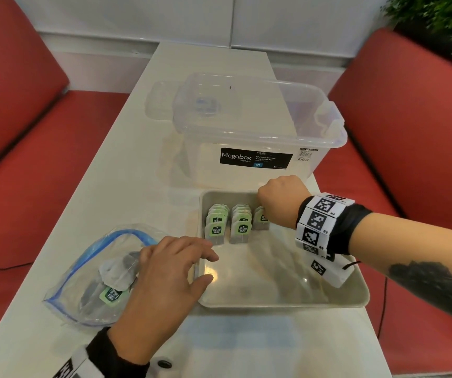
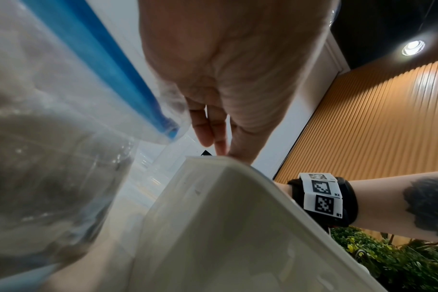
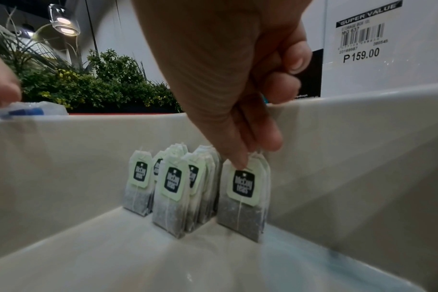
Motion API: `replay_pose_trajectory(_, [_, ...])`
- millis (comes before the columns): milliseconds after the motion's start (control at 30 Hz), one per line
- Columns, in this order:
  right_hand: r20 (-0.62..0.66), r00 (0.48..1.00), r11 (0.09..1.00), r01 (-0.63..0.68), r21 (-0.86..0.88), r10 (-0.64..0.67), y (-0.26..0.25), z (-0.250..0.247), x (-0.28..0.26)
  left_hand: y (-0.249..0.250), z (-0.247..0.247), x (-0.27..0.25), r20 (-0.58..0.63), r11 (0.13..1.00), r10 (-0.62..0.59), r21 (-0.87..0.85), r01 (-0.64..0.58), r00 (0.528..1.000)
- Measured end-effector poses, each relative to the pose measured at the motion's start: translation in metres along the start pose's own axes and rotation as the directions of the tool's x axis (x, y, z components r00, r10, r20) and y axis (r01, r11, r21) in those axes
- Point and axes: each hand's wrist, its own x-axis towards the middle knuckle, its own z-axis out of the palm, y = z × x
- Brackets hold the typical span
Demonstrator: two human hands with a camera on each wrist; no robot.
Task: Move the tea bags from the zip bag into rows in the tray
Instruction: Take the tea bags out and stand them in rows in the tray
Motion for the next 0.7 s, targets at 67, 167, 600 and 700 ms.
replay_pose_trajectory(67, [-0.002,1.000,1.000,-0.008,-0.001,0.008,0.000,-0.001,-0.001,0.000,0.000,-0.001,0.002,1.000,0.012,-0.004,-0.012,1.000])
replay_pose_trajectory(167, [-0.002,1.000,1.000,-0.018,0.006,0.018,-0.001,-0.001,-0.001,0.000,-0.001,-0.002,0.008,1.000,0.021,-0.011,-0.020,1.000])
replay_pose_trajectory(600, [-0.170,0.982,0.974,-0.044,0.223,0.083,0.005,-0.030,-0.023,-0.013,-0.052,-0.009,-0.369,0.997,-0.040,-0.076,0.012,0.929])
replay_pose_trajectory(700, [-0.261,0.962,0.940,0.010,0.342,0.085,-0.015,-0.054,-0.038,-0.032,-0.076,-0.024,-0.456,0.980,-0.146,0.056,0.192,0.878])
